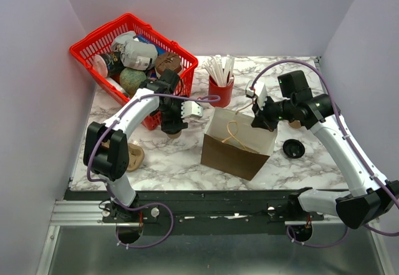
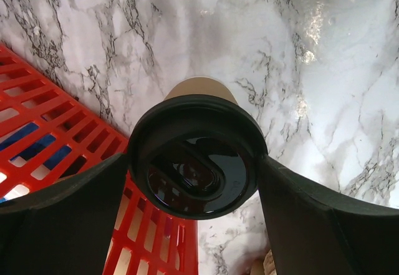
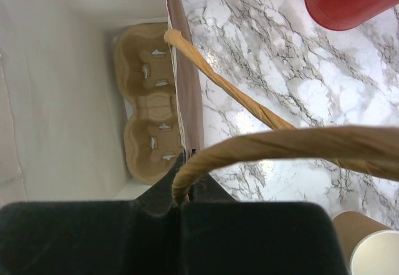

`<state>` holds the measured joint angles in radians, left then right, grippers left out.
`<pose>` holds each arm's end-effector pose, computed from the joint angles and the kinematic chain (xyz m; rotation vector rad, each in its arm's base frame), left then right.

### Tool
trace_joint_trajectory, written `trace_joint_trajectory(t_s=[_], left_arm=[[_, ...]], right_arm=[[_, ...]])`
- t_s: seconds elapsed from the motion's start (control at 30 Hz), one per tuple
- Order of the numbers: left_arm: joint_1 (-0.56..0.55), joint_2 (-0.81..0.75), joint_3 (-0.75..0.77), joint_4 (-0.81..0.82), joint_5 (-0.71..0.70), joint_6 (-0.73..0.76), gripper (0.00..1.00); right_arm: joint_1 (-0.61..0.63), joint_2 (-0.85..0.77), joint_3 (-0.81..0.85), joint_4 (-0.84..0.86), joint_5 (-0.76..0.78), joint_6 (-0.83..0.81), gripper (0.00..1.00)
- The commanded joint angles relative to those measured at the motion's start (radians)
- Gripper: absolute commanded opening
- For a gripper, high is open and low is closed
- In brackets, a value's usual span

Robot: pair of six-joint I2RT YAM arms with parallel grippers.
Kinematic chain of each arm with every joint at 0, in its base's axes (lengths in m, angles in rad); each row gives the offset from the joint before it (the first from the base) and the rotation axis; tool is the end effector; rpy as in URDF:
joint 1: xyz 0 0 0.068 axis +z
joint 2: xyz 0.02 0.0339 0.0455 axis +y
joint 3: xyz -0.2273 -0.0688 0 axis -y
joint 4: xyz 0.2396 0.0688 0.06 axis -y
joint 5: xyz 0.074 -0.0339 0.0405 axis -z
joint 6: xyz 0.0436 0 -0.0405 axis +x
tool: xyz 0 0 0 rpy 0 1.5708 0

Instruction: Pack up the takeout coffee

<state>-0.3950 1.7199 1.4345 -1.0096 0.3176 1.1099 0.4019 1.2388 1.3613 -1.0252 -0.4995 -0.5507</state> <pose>0.3012 -0.1403 0.2173 1.9316 1.9735 -0.2801 0.2182 0.1154 0.3291 -1.2835 2.0265 0.5462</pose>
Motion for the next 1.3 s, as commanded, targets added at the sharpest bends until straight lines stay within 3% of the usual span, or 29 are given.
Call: trace_joint_trajectory(t_s=[0.0,0.17,0.43,0.6,0.83,0.93,1.07,1.1,1.17,1.27], left_arm=[[-0.010,-0.011,-0.026,0.023,0.005,0.002,0.91],[-0.013,-0.011,-0.031,0.034,-0.008,-0.013,0.89],[-0.013,-0.017,-0.002,-0.018,0.015,-0.015,0.68],[-0.015,-0.085,0.029,-0.073,0.096,-0.010,0.60],[-0.016,-0.207,0.052,-0.129,0.251,0.004,0.59],[-0.019,-0.270,0.079,-0.109,0.288,-0.053,0.55],[-0.019,-0.312,0.130,-0.113,0.324,-0.120,0.33],[-0.018,-0.327,0.141,-0.112,0.333,-0.133,0.18],[-0.018,-0.344,0.161,-0.083,0.345,-0.202,0.03],[-0.018,-0.391,0.165,0.018,0.360,-0.309,0.00]], right_arm=[[-0.002,0.010,-0.007,0.020,-0.042,0.001,0.01],[-0.003,0.013,-0.005,0.019,-0.045,0.000,0.01],[-0.003,0.005,-0.002,0.022,-0.007,0.000,0.01],[-0.002,-0.002,0.013,0.014,0.021,-0.009,0.01],[-0.002,-0.006,0.002,0.033,0.065,-0.015,0.01],[-0.002,-0.009,0.007,0.039,0.090,-0.032,0.00],[-0.002,-0.006,0.036,0.027,0.098,-0.063,0.01],[-0.002,-0.001,0.044,0.022,0.096,-0.069,0.00],[-0.002,0.004,0.064,0.005,0.092,-0.075,0.01],[-0.002,0.005,0.081,-0.021,0.088,-0.092,0.01]])
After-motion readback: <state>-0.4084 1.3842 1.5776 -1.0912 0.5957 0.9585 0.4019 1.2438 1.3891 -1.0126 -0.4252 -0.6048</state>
